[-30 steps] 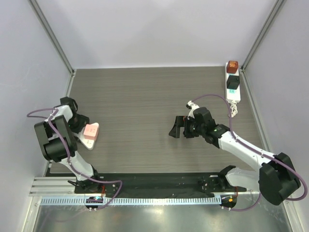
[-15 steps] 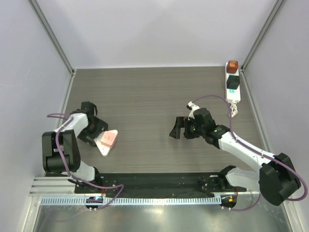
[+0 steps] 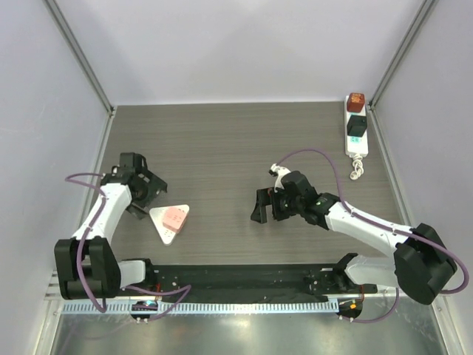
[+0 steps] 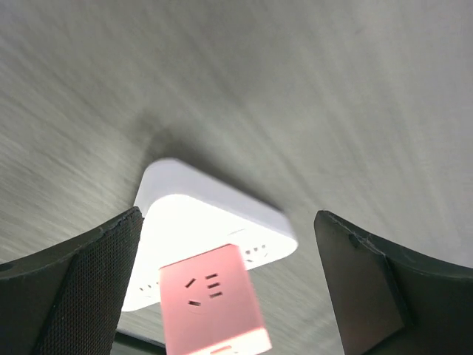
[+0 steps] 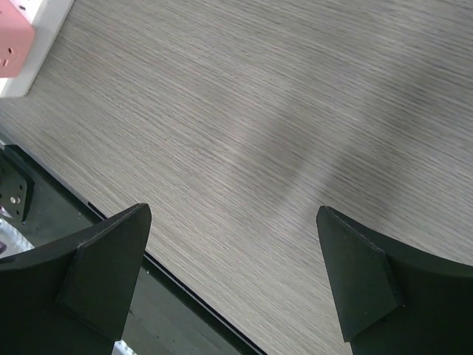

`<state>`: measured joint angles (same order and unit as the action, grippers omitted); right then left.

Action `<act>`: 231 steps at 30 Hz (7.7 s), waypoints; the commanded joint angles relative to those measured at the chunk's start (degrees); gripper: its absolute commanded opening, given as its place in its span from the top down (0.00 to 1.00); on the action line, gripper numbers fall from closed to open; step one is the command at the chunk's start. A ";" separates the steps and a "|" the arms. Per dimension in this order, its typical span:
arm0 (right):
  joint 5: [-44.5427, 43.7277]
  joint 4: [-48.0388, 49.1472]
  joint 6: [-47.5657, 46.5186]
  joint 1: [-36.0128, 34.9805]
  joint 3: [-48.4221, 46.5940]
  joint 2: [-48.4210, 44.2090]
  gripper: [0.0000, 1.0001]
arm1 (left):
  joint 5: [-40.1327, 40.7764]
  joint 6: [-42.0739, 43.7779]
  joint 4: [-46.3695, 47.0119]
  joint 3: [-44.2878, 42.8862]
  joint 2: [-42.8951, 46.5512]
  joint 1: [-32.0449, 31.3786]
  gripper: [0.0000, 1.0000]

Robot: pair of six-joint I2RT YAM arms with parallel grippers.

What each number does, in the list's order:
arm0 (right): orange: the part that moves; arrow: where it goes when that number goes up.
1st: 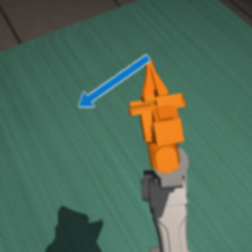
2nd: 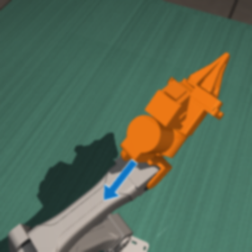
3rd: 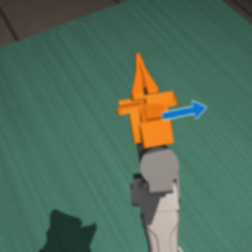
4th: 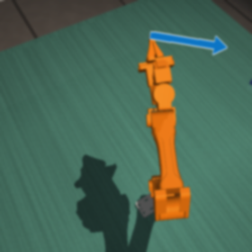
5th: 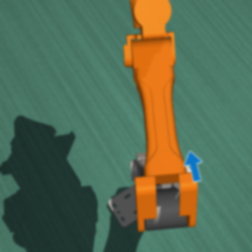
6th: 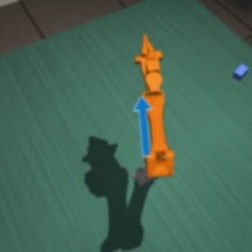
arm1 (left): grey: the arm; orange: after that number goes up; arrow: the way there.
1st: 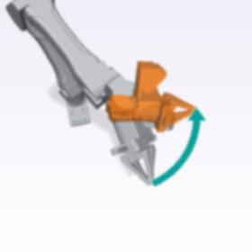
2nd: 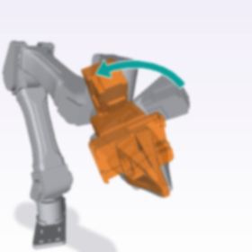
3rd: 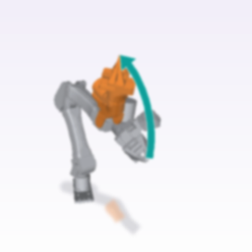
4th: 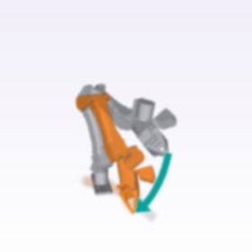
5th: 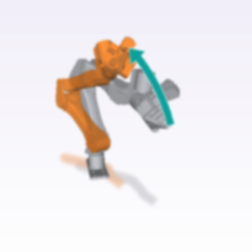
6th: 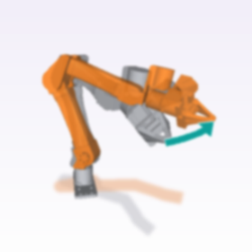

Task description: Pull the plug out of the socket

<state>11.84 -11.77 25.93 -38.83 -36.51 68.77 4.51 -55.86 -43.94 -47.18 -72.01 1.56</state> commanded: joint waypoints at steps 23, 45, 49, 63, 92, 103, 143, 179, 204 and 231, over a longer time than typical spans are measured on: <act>-8.58 -0.27 0.08 -13.55 -10.60 5.50 0.00 | -20.50 -2.33 22.04 20.98 12.42 13.38 0.03; -15.70 -1.59 1.58 -13.73 -6.91 1.10 0.00 | -11.90 -11.92 34.20 16.07 0.90 -14.84 0.03; -16.05 -2.20 1.58 -13.73 -6.38 -0.04 0.00 | -15.66 -8.32 34.62 17.28 2.40 -7.83 0.00; -12.63 -2.38 -0.01 -13.82 -7.08 1.19 0.00 | -27.97 -6.11 62.48 30.82 3.62 -2.80 0.13; -8.76 0.70 1.22 -13.82 -6.29 3.73 0.00 | -32.11 -10.06 86.82 43.22 -4.71 -9.82 0.37; -22.19 -2.99 0.08 -23.82 -17.70 11.82 0.00 | -29.04 -14.80 103.00 44.27 -17.01 -16.76 0.65; -15.53 -3.87 -18.28 -18.48 -23.87 23.07 0.52 | -18.58 -14.90 132.54 45.95 -46.20 -25.82 1.00; -3.94 -2.47 -5.64 -8.03 -22.90 12.26 0.99 | -7.51 -13.75 123.49 46.74 -37.78 -30.83 1.00; -10.77 -9.78 -0.74 -5.83 -21.15 12.27 0.99 | 1.72 -10.41 100.55 43.22 -22.74 -37.25 1.00; -10.38 -2.66 -0.37 -6.88 -15.88 8.05 0.99 | 5.15 -9.01 91.93 41.73 -16.85 -40.15 1.00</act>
<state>-4.32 -20.78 21.98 -52.60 -54.30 82.24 5.28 -69.87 61.63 -7.79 -87.68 -38.57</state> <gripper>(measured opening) 0.662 0.339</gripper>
